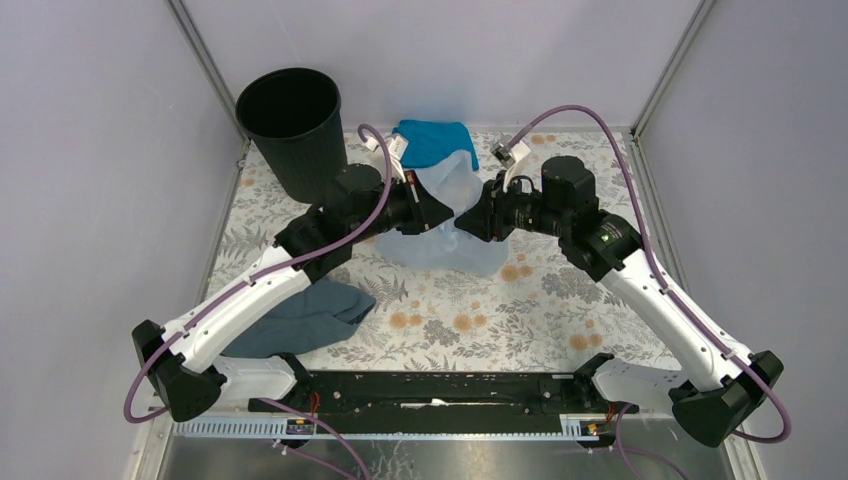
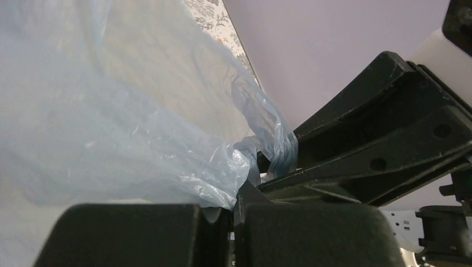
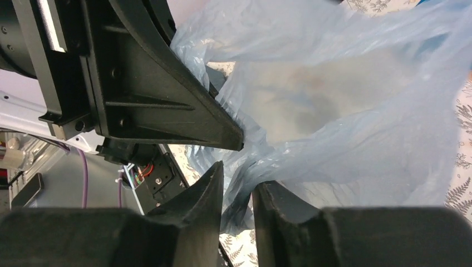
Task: Put the trash bags into the trash bin
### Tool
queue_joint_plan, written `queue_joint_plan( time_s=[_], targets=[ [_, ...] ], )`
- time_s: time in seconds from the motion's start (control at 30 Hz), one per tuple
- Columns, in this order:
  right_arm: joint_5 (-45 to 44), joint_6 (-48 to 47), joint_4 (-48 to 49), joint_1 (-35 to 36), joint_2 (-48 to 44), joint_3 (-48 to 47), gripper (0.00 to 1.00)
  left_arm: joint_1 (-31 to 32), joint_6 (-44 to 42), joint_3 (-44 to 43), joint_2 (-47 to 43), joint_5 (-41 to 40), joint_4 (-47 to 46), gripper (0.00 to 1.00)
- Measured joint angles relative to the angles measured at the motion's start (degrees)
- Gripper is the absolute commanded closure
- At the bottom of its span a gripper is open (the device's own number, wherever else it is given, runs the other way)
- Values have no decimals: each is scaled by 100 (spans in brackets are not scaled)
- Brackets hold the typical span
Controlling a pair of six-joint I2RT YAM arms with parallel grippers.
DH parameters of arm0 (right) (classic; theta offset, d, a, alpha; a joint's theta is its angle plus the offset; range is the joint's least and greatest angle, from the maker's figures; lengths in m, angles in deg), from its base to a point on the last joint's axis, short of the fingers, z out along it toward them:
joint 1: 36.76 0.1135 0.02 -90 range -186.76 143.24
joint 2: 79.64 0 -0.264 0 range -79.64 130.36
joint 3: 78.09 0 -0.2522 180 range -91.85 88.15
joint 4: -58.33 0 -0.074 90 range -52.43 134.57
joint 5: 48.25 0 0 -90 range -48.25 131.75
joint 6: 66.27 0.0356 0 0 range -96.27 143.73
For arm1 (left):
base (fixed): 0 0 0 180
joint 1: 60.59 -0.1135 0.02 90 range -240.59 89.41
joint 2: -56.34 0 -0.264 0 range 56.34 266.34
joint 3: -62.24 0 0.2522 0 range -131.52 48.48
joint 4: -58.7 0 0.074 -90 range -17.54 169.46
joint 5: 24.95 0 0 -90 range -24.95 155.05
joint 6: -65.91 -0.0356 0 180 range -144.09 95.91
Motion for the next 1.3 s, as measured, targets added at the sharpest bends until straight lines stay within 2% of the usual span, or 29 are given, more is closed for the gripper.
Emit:
queue_joint_plan(
  time_s=[0.37, 0.57, 0.7, 0.83, 0.97, 1.1, 1.2, 1.3],
  targets=[
    [-153, 131, 146, 142, 35, 151, 22, 0, 501, 0, 55, -170, -57, 100],
    [-627, 24, 81, 411, 39, 153, 10, 0, 636, 0, 221, -168, -120, 100],
    [-1078, -72, 57, 520, 39, 153, 9, 0, 660, -2, 267, -168, -120, 100],
    [-1558, -199, -13, 529, 20, 153, 3, -4, 643, -9, 269, -168, -116, 100],
    [-2031, -179, -192, 533, -273, 153, 2, -87, 518, -17, 267, -166, -4, 100],
    [-3279, 98, -291, 540, -914, 236, 8, -356, 468, 28, 210, -129, 153, 100],
    [-4030, 459, -369, 343, -1169, 317, 1, -501, 472, 186, 52, -92, 181, 100],
    [-4000, 629, -308, -173, -970, 273, 0, -518, 483, 282, -42, 48, 164, 100]
  ],
)
